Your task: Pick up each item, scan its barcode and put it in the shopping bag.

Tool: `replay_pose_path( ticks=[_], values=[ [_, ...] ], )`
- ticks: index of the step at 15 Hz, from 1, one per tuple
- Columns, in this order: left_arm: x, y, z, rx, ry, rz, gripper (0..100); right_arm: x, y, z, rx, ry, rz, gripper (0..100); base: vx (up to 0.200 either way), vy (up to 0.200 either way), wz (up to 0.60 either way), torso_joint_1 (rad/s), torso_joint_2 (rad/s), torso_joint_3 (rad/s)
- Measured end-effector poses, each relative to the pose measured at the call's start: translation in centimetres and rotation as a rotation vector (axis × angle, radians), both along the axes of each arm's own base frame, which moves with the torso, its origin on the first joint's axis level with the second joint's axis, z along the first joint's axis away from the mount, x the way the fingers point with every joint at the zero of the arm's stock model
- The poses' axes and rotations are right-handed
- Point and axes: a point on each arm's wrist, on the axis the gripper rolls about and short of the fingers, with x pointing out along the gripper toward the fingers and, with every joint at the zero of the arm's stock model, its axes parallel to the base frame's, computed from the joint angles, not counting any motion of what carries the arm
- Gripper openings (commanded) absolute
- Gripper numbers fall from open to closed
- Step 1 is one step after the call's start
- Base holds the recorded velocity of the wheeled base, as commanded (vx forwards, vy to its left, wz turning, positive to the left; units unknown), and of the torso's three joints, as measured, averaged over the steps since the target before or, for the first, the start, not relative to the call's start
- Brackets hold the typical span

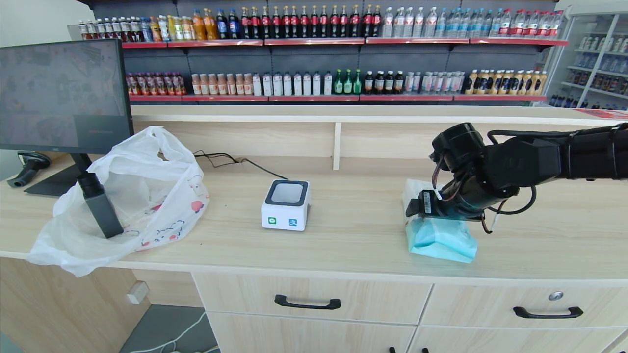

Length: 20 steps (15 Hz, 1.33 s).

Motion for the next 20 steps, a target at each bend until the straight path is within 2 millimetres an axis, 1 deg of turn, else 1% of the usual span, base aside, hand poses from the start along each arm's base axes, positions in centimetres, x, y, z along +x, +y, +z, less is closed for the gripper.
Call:
replay_pose_path(
  ticks=[5, 6, 13, 17, 20],
  values=[
    [0.0, 0.0, 0.0, 0.000, 0.000, 0.000, 100, 0.2, 0.0, -0.8, 0.005, 0.022, 0.007, 100, 0.000, 0.000, 0.00, 0.000, 0.00, 0.000],
    [0.0, 0.0, 0.0, 0.000, 0.000, 0.000, 100, 0.3, 0.0, -0.9, 0.007, 0.015, 0.009, 0, 0.000, 0.000, 0.00, 0.000, 0.00, 0.000],
    [0.0, 0.0, 0.0, 0.000, 0.000, 0.000, 100, 0.3, -0.2, -1.7, 0.015, -0.014, 0.003, 0, 0.000, 0.000, 0.00, 0.000, 0.00, 0.000],
    [0.0, 0.0, 0.0, 0.000, 0.000, 0.000, 100, 0.1, -0.3, -2.3, 0.012, -0.085, -0.010, 0, 0.000, 0.000, 0.00, 0.000, 0.00, 0.000],
    [0.0, 0.0, 0.0, 0.000, 0.000, 0.000, 100, -0.3, -0.5, -2.2, 0.012, -0.129, -0.021, 0, 0.000, 0.000, 0.00, 0.000, 0.00, 0.000]
  ],
)
